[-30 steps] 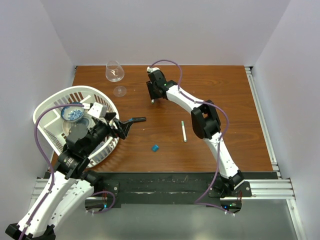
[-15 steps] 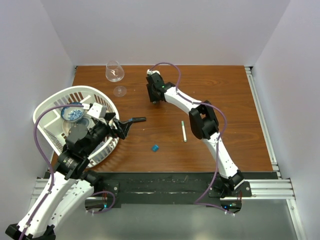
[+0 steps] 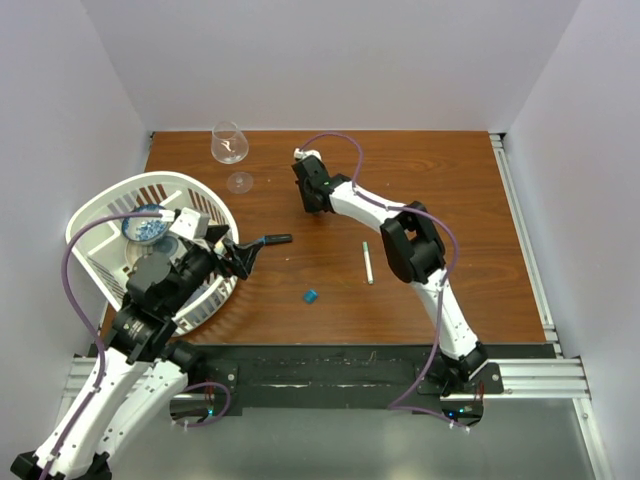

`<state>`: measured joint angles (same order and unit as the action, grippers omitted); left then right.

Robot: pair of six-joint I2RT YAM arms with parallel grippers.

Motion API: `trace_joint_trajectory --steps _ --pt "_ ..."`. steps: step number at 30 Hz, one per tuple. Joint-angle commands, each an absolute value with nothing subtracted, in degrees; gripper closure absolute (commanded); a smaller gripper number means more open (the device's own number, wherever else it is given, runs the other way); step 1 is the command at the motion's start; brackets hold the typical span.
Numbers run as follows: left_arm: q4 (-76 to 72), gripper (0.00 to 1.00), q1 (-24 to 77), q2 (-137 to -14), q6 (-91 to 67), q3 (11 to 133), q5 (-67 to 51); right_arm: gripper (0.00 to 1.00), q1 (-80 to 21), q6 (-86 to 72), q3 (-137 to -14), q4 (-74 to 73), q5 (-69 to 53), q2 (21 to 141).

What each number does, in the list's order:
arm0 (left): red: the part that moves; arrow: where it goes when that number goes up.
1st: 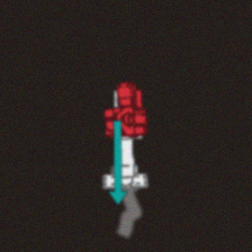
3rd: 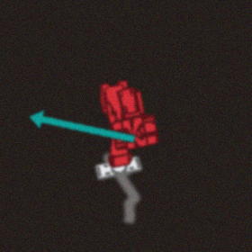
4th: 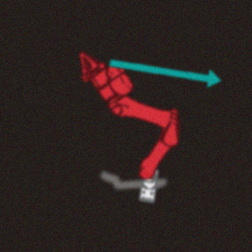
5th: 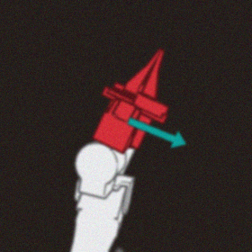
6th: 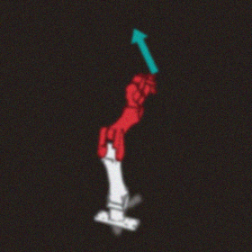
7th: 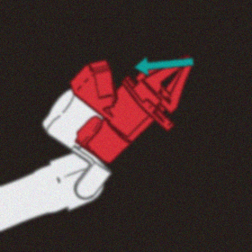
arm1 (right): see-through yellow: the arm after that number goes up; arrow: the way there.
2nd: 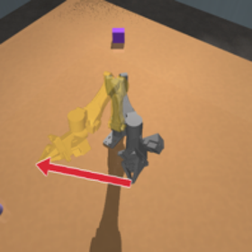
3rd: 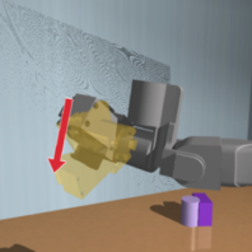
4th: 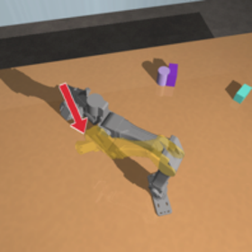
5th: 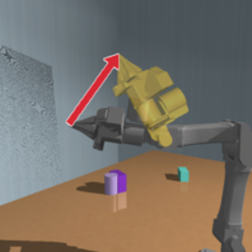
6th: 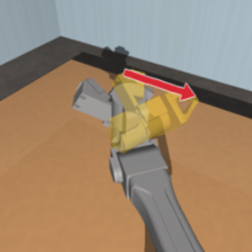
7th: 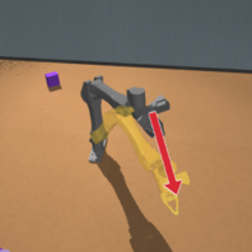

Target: Insert the pens into the pen caps

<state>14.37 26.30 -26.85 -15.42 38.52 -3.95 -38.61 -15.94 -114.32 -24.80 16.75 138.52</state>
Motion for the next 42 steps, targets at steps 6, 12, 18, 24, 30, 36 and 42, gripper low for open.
trace_joint_trajectory --steps 6,12,18,24,30,36,42 --pt "12.83 0.09 26.10 -27.24 -18.10 39.19 -3.86 1.00 -39.46 -23.72 -86.79 -13.65 10.02 120.95" --pt "13.88 0.13 26.10 -33.30 -26.71 43.49 -7.38 1.00 -40.43 -27.77 -74.73 -5.29 8.09 111.46" --pt "14.42 0.16 26.10 -40.51 -32.07 46.41 -10.28 1.00 -40.61 -30.49 -64.71 2.09 6.86 100.65" --pt "7.74 0.19 26.10 -46.40 -39.01 45.70 -14.50 1.00 -40.87 -35.33 -55.40 9.56 3.35 89.59" --pt "-1.56 0.26 26.19 -53.69 -43.76 45.70 -18.28 1.00 -42.01 -39.37 -48.18 16.51 1.58 77.98" --pt "-11.41 0.30 26.19 -59.93 -45.00 45.88 -22.93 1.00 -43.33 -42.01 -44.74 20.82 0.18 71.90" --pt "-15.12 0.32 26.28 -64.25 -43.86 49.22 -24.96 1.00 -45.70 -43.42 -42.71 24.61 -0.53 67.24"
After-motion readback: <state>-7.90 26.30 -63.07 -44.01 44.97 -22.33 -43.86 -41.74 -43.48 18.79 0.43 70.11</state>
